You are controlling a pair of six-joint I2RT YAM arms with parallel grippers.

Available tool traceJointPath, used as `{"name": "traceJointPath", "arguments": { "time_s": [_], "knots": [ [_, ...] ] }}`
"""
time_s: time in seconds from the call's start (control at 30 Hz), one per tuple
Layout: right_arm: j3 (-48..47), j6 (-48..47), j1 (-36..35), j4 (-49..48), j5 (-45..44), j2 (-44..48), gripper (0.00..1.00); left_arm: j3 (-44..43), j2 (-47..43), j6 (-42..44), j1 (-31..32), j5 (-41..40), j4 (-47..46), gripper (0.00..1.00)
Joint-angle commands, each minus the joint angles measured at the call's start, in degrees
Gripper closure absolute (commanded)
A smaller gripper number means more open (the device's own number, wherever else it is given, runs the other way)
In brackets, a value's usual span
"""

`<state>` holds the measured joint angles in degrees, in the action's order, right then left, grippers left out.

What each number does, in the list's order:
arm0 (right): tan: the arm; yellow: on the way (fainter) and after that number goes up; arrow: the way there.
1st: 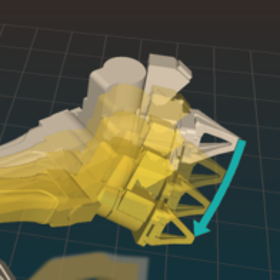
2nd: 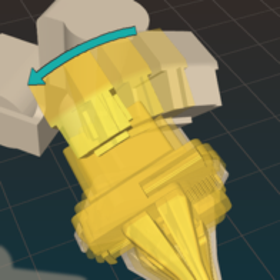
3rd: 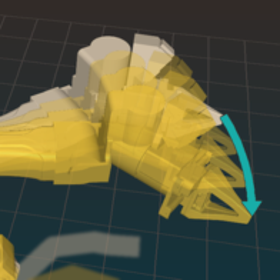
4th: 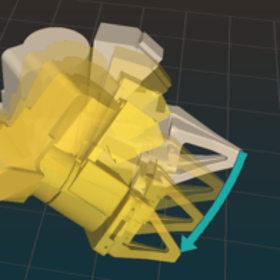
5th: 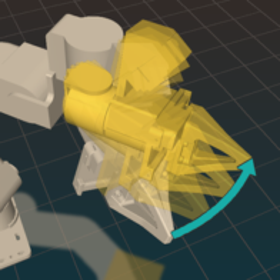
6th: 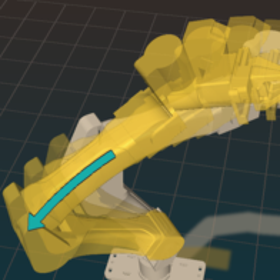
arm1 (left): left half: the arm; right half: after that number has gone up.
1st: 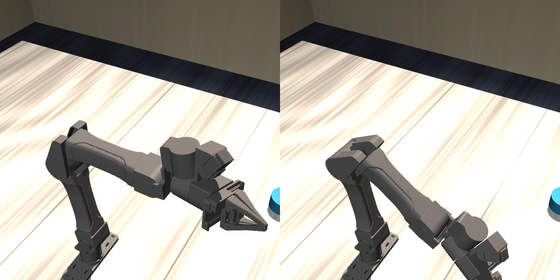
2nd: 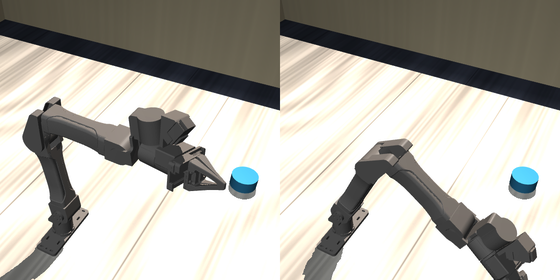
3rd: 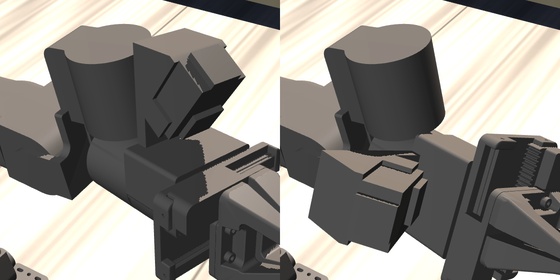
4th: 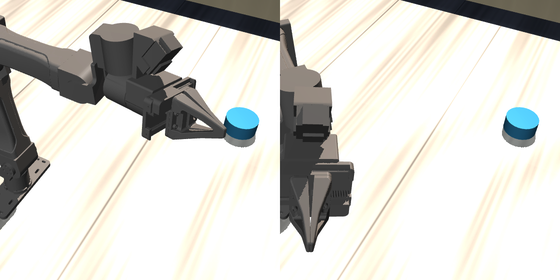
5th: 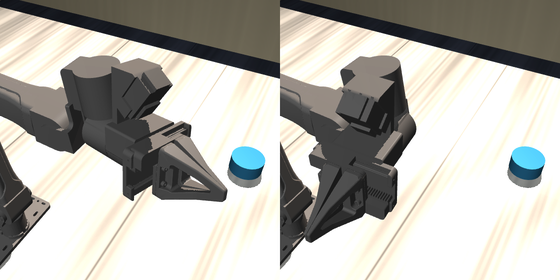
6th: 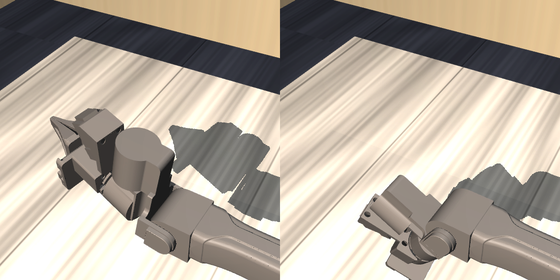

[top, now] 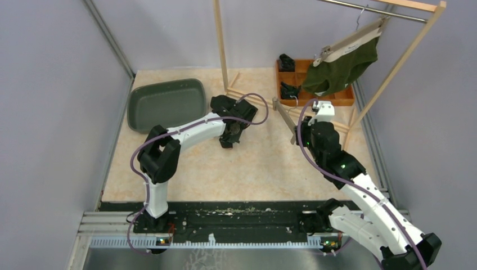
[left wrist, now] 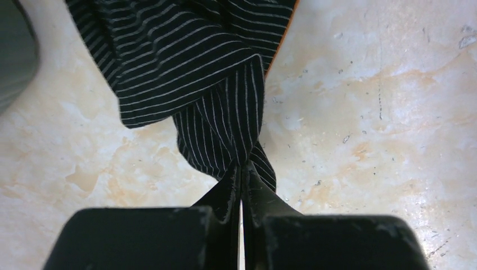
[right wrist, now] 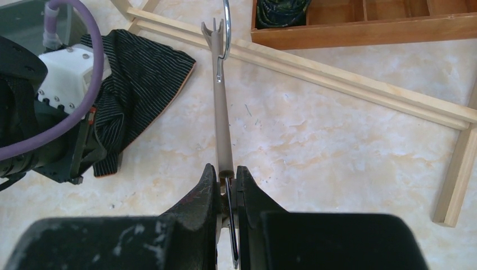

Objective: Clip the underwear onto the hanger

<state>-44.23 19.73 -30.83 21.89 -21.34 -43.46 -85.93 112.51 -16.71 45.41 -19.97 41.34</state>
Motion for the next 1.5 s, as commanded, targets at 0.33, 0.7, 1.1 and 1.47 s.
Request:
{"name": "traceJointPath", "arguments": {
  "time_s": [0.33, 0.7, 1.1, 1.47],
  "knots": [
    [-0.8, 0.8, 0.6, -4.1, -0.6, 2.2, 1.00, -27.6, -6.1, -2.2, 0.0, -15.6, 1.5, 1.00],
    [-0.3, 0.7, 1.0, -3.9, -0.1, 3.2, 1.00, 10.4, -26.9, -18.5, 2.0, -8.6, -9.5, 1.00],
    [-0.2, 1.1, 1.1, -4.6, 1.8, 2.2, 1.00, 32.8, -32.9, -29.1, 3.9, 2.9, -20.4, 1.00],
    [-0.5, 0.8, 1.1, -4.7, 1.4, 1.9, 1.00, 24.5, -33.2, -27.9, 4.2, -1.9, -23.6, 1.00]
  ]
}}
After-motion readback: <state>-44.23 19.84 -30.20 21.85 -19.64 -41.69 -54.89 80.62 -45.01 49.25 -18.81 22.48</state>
